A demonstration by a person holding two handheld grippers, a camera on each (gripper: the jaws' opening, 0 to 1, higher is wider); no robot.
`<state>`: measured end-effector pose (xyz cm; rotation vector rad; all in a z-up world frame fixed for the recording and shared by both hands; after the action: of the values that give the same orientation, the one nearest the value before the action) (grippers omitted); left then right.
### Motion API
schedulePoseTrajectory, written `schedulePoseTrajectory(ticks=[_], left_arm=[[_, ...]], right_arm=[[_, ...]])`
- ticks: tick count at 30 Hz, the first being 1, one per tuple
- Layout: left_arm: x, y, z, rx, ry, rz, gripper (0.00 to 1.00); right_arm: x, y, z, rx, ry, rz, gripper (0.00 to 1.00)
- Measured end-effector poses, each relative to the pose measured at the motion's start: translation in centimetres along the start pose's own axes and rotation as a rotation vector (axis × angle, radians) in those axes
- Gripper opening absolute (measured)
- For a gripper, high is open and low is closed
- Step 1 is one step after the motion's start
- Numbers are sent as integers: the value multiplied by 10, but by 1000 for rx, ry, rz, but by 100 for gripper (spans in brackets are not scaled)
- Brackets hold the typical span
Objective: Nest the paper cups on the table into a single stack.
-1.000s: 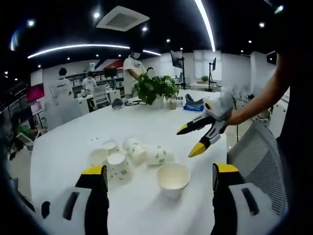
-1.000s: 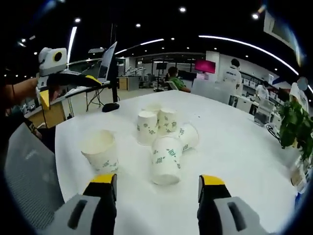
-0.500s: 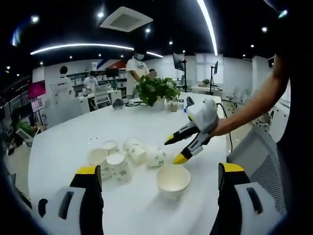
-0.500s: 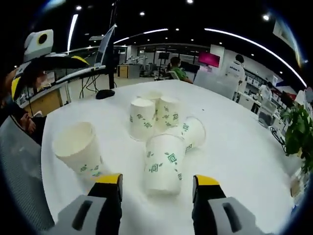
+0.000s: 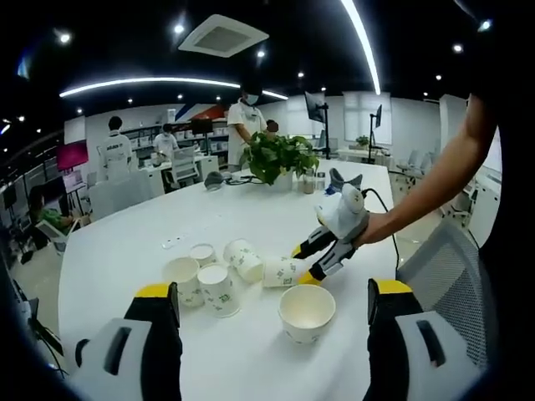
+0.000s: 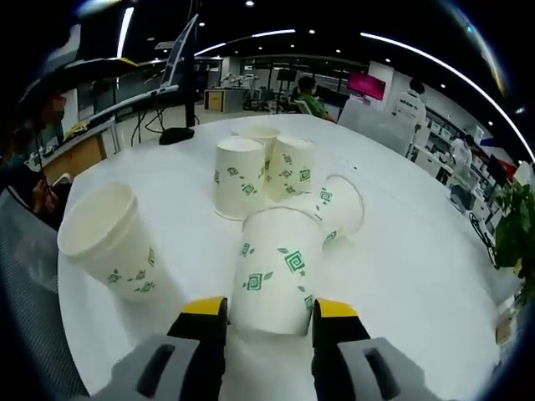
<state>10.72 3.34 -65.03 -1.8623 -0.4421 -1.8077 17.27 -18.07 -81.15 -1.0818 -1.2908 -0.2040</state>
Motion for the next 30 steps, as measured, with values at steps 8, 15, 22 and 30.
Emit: schedulePoseTrajectory(ticks=[8, 15, 22, 30], left_arm=[[1, 1, 5, 17, -49, -11, 82], [5, 12, 8, 20, -89, -43, 76], [4, 28, 7, -18, -106, -30, 66], [11, 49, 1, -68, -135, -36, 53]], right_arm=[[0, -8, 5, -8, 32, 5, 37], [-1, -21, 6, -28, 44, -18, 36], [5, -36, 8, -53, 66, -74, 36], [21, -58, 24, -49, 28, -149, 36]])
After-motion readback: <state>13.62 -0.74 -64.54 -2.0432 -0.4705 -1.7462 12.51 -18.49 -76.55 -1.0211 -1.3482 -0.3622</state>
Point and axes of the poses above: the point that each gripper's makers call its tool centre point, and the gripper's own axes: y roughly forward along the fingers, z roughly to its left, x roughly out of its top, the point moved 5 cm from there along -y, roughly backward along the fingers, and after that the axes turned 12 degrees about -z, right-handed, at the moved point
